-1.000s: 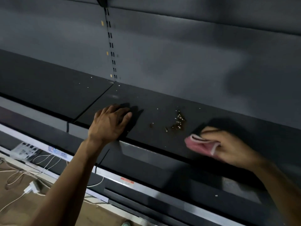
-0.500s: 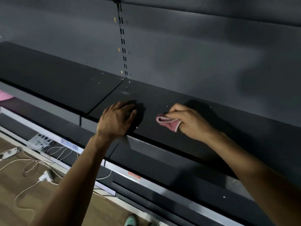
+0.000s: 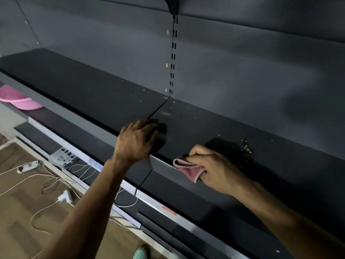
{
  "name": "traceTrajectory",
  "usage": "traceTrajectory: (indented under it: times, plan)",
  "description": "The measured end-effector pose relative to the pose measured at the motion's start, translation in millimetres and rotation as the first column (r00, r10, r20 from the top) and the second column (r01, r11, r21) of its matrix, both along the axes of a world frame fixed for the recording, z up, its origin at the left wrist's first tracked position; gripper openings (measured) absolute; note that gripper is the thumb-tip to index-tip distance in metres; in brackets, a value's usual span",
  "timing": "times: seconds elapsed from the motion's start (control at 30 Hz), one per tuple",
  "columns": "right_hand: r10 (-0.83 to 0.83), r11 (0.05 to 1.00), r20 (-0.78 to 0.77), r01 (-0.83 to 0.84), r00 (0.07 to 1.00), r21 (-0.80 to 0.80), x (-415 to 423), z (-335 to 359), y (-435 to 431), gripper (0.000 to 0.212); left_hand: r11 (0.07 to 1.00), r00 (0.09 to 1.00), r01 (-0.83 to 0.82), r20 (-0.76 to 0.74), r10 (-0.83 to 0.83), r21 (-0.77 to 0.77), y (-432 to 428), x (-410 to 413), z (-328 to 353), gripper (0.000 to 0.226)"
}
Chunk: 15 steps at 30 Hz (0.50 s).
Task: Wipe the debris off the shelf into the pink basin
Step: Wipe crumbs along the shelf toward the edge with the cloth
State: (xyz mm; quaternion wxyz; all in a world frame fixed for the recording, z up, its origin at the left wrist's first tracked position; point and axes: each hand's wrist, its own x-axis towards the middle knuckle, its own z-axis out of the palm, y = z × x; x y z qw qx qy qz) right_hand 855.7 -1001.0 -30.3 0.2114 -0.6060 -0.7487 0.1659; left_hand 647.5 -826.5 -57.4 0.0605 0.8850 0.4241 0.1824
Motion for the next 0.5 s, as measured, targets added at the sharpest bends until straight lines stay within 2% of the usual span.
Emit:
traceTrajectory:
  times: [0.17, 0.27, 0.4, 0.5]
  plan:
    - [-0.185, 0.98, 0.058, 0.179, 0.981, 0.084, -2.8, -4.1, 50.3, 0.044, 0.997, 0.997, 0.076, 0.026, -0.075, -0.015, 1.7, -1.8, 3.4, 0.053]
    - [-0.271, 0.961, -0.003, 0.27, 0.963, 0.06, 11.9, 4.3, 55.9, 0.034, 0.986, 0.989, 0.146, 0.0, -0.146, -0.081, 20.7, -13.7, 9.4, 0.061]
    - [-0.13, 0.989, -0.051, 0.126, 0.99, -0.076, 8.5, 19.9, 34.8, 0.021, 0.983, 0.983, 0.181, 0.027, -0.18, -0.044, 53.8, -34.4, 6.8, 0.052]
    - [-0.036, 0.986, -0.065, 0.024, 0.997, -0.167, -17.8, 19.4, 29.2, 0.023, 0.976, 0.977, 0.214, 0.018, -0.214, -0.031, 71.5, -42.3, 0.4, 0.052]
